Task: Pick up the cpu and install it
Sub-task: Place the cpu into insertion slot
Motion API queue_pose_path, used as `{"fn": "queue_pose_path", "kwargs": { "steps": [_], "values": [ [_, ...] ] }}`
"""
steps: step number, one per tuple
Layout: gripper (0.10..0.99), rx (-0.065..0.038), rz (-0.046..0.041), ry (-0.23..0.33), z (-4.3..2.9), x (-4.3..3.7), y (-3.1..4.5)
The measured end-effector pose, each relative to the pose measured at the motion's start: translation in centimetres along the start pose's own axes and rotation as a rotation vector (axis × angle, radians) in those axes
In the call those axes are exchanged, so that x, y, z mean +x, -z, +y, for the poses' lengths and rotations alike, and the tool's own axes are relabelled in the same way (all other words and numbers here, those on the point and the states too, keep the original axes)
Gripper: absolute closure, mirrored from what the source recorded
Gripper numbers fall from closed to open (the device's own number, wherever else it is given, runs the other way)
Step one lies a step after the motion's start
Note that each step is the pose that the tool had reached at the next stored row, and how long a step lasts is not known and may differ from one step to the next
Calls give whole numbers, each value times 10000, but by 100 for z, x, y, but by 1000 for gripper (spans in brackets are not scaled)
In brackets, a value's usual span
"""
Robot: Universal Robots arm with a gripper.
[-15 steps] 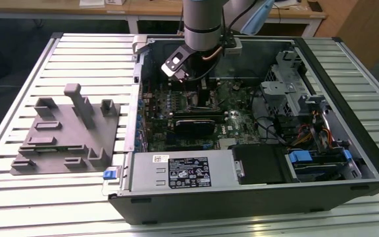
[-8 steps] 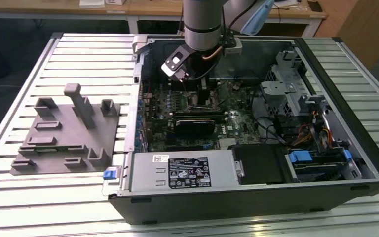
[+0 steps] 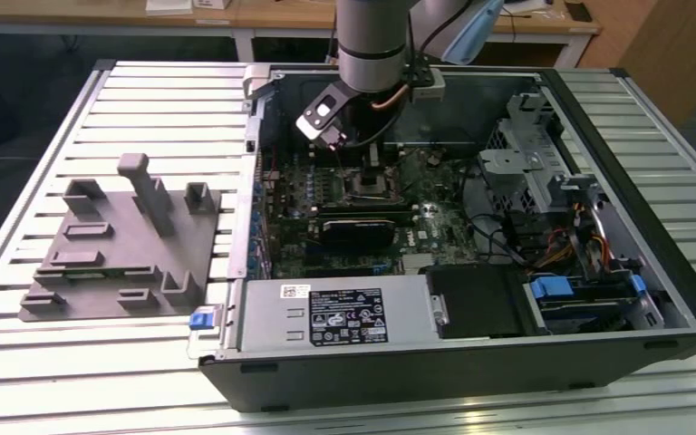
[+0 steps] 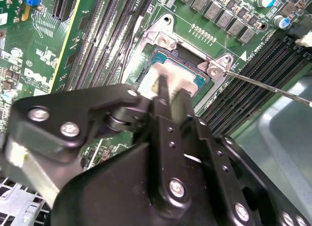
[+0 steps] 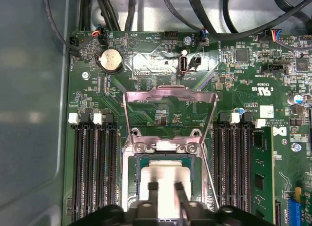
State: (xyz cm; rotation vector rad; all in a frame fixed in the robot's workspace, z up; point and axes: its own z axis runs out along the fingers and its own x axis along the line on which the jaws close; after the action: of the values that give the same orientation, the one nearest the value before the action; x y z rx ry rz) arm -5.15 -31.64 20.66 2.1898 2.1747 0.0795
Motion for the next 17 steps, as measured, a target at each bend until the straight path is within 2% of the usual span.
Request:
{"fn": "queue_pose_path", "kwargs": {
  "steps": [2, 3, 4, 5, 12, 17],
  "values": [
    [902, 0, 1, 0, 0, 0, 1],
    [902, 0, 1, 0, 0, 0, 2],
    [965, 0, 0, 0, 0, 0, 3],
    [980, 0, 0, 0, 0, 0, 4],
    [980, 1, -8, 0, 27, 0, -1],
    [980, 0, -12, -4, 28, 0, -37]
  ]
}}
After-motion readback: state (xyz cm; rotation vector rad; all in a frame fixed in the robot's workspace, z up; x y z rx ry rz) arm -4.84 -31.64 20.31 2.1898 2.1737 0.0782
